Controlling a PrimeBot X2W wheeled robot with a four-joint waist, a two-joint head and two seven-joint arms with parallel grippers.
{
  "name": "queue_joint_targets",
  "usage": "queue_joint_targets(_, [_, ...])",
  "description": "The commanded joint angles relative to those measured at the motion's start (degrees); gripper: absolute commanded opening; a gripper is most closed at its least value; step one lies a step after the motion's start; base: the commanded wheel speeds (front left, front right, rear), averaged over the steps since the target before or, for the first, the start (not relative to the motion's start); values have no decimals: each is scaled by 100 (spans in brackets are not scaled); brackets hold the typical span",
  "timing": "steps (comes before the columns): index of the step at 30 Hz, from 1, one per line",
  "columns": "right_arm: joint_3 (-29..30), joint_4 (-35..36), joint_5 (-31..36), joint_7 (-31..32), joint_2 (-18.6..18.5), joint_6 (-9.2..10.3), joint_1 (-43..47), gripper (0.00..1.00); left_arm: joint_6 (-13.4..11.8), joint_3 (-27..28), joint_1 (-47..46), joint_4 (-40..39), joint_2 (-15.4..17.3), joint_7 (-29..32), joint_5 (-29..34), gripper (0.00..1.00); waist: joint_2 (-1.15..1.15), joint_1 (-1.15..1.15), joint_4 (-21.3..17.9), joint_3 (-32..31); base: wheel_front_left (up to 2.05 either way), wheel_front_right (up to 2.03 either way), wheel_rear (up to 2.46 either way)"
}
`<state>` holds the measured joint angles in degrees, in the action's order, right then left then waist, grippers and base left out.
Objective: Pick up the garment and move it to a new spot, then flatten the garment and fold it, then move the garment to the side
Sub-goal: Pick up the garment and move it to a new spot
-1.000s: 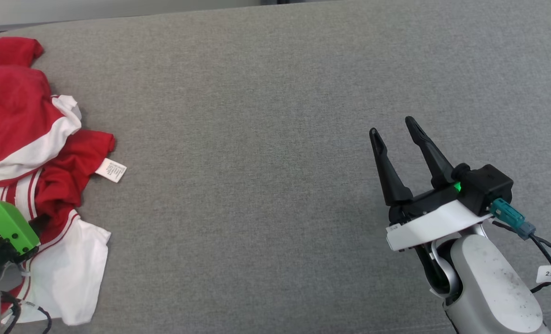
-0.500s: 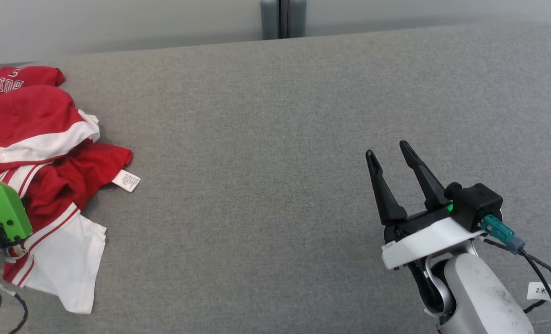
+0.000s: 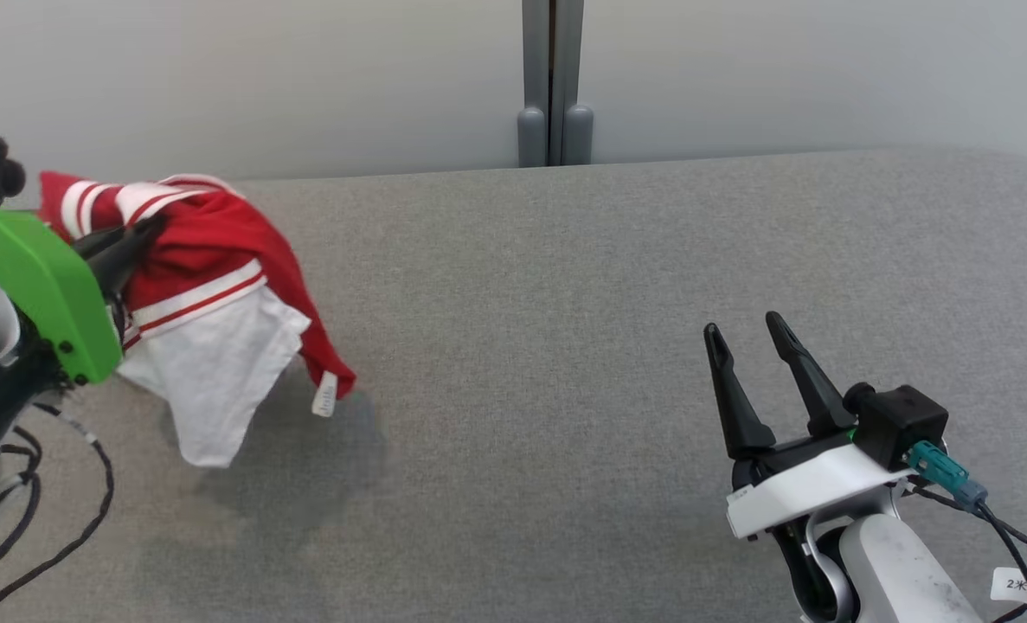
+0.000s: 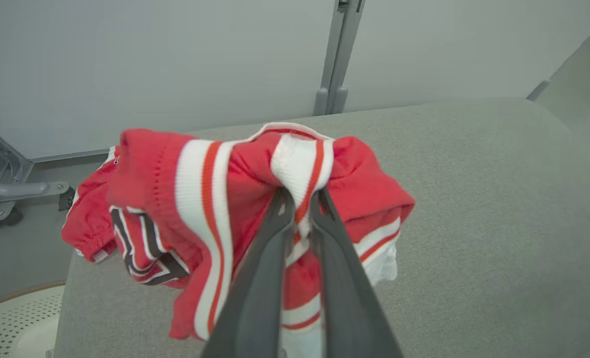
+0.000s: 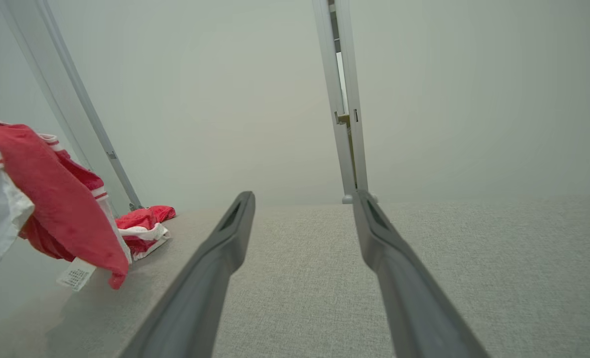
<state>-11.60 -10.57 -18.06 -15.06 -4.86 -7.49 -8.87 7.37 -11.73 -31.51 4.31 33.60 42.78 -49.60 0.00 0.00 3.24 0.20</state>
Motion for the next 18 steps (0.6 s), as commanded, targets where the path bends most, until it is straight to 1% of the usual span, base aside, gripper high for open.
queue_joint_targets(1, [16, 26, 3, -18, -9, 0, -12, 100, -47, -26, -25, -278, -136, -89, 13, 0, 0, 0, -126, -48, 0, 0, 0])
queue_joint_targets(5, [18, 50, 22, -18, 4, 0, -105, 100, -219, -169, -33, -748, -451, -365, 225, 0, 0, 0, -429, 3, 0, 0, 0])
queue_joint_targets(9, [14, 53, -13, -18, 11, 0, -159, 100, -299, -408, 107, -766, -800, -877, 601, 0, 0, 0, -816, 95, 0, 0, 0])
queue_joint_targets(14, [-11, 57, -25, -18, -8, 0, -199, 100, -349, -578, 264, -275, -1367, -1837, 918, 0, 0, 0, -1240, 281, 0, 0, 0])
queue_joint_targets(18, [-36, 66, -50, -18, -17, 0, -255, 100, -333, -769, 395, 484, -1761, -2674, 1222, 0, 0, 0, -1517, 420, 0, 0, 0])
